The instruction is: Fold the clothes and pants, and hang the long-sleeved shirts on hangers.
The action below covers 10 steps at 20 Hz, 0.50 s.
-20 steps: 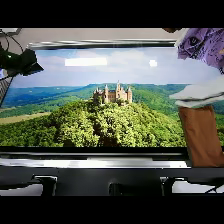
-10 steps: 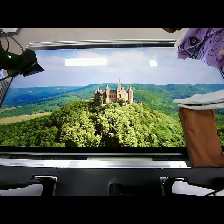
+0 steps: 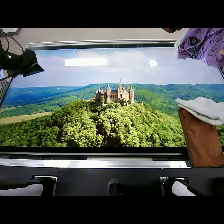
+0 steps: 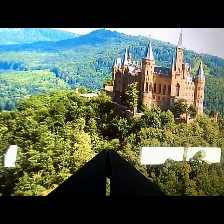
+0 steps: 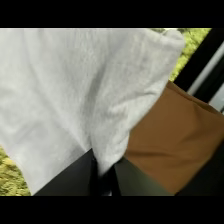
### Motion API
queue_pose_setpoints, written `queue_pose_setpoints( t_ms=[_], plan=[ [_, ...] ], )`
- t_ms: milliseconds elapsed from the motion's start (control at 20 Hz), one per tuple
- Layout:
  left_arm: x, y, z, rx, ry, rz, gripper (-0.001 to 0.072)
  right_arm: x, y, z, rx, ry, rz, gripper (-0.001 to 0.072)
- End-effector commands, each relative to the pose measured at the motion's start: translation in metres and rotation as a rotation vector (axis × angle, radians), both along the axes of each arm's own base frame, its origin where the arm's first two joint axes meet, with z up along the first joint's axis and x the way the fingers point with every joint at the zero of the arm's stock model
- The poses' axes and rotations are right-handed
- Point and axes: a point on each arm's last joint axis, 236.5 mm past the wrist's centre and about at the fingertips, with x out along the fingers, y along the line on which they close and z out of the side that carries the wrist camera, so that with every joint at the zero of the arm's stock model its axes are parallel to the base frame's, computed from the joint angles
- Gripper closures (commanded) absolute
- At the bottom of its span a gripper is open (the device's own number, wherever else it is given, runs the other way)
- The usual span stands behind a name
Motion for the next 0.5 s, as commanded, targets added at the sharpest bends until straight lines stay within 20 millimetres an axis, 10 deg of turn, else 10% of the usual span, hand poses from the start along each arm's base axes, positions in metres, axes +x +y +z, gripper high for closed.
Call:
queue_pose_setpoints(
  t_ms=[0, 450],
  plan=[
    [0.0, 0.0, 0.0, 0.0, 0.0, 0.0, 0.0691, -0.032, 0.008, -0.033, -0.01, 0.063, 0.005, 0.0679],
    [-0.001, 0.0, 0.0, 0.001, 0.001, -0.001, 0.0691, -0.091, 0.017, -0.101, 0.014, 0.28, -0.011, 0.0681]
  ],
)
